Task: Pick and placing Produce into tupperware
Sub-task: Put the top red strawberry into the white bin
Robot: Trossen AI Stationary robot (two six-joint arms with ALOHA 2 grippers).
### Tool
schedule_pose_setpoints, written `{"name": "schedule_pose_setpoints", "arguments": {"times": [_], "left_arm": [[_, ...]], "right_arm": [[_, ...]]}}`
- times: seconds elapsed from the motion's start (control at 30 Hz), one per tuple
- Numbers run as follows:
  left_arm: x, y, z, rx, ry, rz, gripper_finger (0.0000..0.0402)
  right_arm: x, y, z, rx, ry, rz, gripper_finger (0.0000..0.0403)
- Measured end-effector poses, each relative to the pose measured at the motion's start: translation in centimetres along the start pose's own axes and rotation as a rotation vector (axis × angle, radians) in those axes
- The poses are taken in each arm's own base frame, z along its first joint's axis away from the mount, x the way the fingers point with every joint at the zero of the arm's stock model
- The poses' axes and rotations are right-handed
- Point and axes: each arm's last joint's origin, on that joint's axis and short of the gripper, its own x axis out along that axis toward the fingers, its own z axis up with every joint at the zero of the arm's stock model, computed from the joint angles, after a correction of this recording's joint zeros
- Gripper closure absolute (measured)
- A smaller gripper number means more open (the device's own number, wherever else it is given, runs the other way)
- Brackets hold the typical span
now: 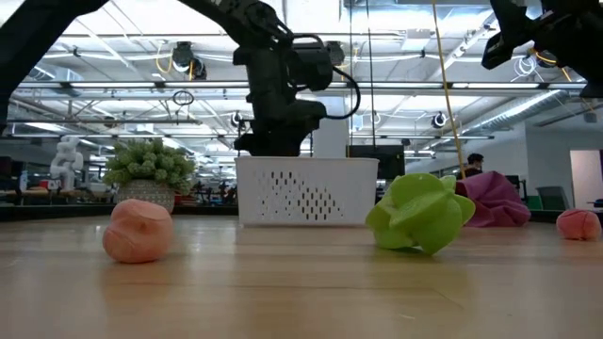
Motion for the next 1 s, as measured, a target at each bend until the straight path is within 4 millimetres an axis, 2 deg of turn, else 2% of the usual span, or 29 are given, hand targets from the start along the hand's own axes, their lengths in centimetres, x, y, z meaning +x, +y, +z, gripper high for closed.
{"name": "schedule_pose_setpoints", "arguments": {"times": [0.23,0.4,1.0], "left_arm": [[-0.2,0.7,0.3,-0.004,-0.007,0.024,0.0234],[0.7,1.0,0.1,-0.006,0.032,0.042,0.0234],[0.8,1.1,0.2,-0.001,0.033,0.048,0.0234]], "right_arm": [[0.0,-0.1,-0.2,0.011,0.014,-0.006,0.0252],[0.0,-0.1,-0.2,0.011,0.015,-0.004,0.0252],[0.0,-0.1,-0.2,-0.024,0.015,-0.004,0.0252]]}}
